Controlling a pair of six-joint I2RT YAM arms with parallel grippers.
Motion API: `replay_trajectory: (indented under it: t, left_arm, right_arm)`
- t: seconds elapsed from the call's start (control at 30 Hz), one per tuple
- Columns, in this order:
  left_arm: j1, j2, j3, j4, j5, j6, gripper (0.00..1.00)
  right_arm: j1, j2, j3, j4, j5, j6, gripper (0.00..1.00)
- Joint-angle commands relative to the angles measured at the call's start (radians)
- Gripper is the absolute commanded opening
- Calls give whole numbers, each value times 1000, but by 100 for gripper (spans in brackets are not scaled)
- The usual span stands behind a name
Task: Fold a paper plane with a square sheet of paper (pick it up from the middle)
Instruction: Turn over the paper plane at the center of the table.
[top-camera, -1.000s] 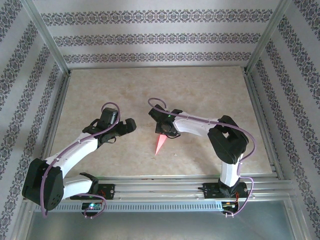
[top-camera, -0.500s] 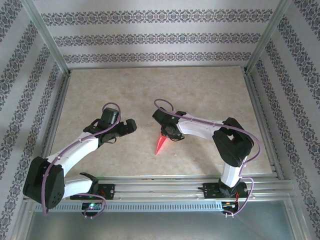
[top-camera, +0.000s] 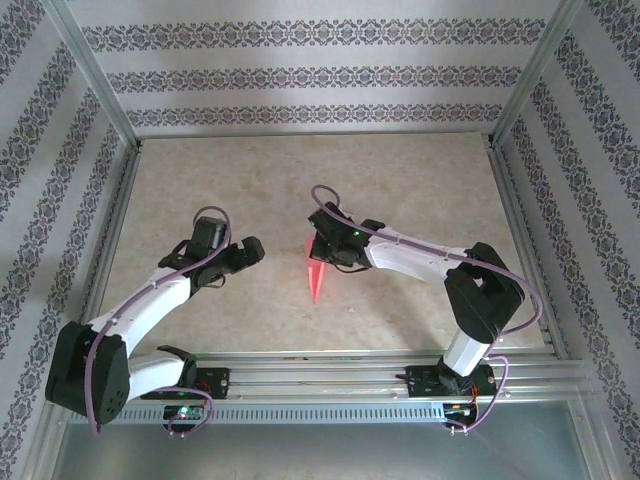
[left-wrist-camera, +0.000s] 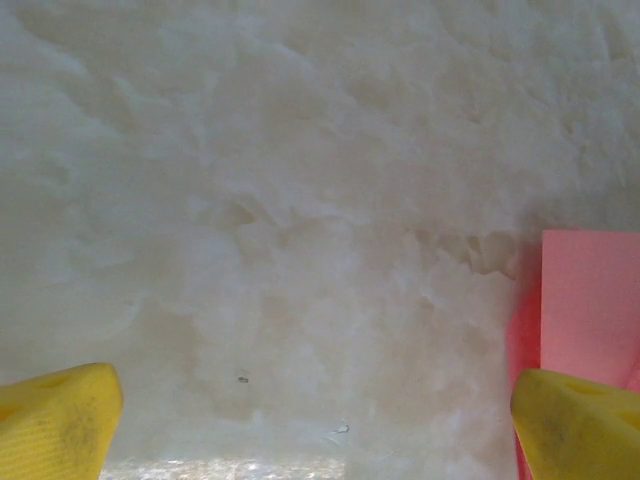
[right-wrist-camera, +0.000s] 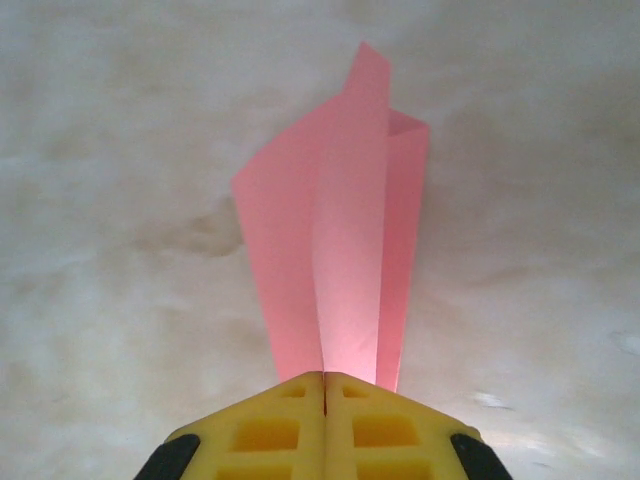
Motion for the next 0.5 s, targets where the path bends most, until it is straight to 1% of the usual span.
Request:
replay_trajectory:
  t: [0.0,0.07,0.23,0.37,0.47]
  left_arm:
    - [50,-65,-26,-2,30,-35,100]
    - [71,-103,-39,-6,38,-46,100]
    - [80,-156,-57,2,60,-55,100]
    - [78,-136,-54,28,115,-48,99]
    - [74,-97,-48,61,170,-54,97]
  right_arm:
    - [-4,-3,28,202,-209,-79,0]
    - [-6,17,37,281,-291,-83,0]
    - [-14,89,29,443,-392,-96,0]
    - [-47,151,-14,589,-452,-47,0]
    - [-70,184,-55,650,-465,-19,0]
